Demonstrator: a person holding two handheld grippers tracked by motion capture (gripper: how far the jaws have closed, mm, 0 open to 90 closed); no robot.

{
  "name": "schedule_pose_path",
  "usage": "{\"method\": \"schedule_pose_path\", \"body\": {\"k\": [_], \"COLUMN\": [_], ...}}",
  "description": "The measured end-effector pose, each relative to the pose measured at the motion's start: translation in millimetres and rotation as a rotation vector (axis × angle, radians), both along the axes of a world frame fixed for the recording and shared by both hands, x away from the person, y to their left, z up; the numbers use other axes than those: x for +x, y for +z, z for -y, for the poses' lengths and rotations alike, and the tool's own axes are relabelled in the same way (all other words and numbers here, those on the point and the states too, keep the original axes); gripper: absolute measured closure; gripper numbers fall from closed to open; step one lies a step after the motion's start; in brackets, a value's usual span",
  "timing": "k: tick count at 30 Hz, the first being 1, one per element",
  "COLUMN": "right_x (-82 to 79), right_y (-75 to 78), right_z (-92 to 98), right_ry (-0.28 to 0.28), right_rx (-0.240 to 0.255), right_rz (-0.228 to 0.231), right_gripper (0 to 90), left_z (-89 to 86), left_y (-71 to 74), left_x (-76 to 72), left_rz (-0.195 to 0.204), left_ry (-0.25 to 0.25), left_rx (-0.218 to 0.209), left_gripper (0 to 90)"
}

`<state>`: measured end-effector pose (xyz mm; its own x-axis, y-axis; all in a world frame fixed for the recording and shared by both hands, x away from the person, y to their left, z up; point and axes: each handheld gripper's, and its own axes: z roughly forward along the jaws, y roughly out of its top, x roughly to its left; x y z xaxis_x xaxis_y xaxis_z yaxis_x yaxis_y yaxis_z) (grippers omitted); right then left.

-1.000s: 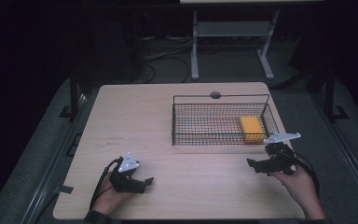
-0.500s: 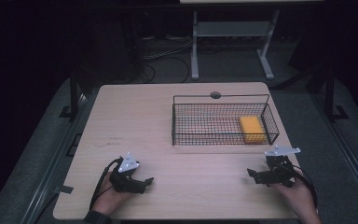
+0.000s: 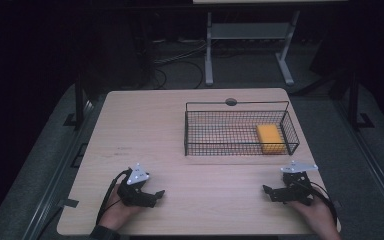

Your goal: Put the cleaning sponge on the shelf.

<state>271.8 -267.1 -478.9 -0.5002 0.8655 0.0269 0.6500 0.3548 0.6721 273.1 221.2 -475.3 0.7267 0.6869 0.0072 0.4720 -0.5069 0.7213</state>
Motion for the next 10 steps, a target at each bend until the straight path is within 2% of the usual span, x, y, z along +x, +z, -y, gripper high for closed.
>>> {"method": "schedule_pose_path", "body": {"k": [3,10], "right_x": [-1.3,-1.3], "right_y": [-4.3,-4.4], "right_z": [2.1,2.1], "right_ry": [0.019,0.018], "right_rx": [0.022,0.022], "right_rz": [0.035,0.035], "right_gripper": [1.6,1.6], "left_z": [0.0,0.0], "left_y": [0.0,0.0], "left_x": [-0.1,-0.1], "left_rz": [0.0,0.0], "left_ry": [0.0,0.0], "left_rx": [0.0,0.0], "left_gripper": [13.4,13.4]}}
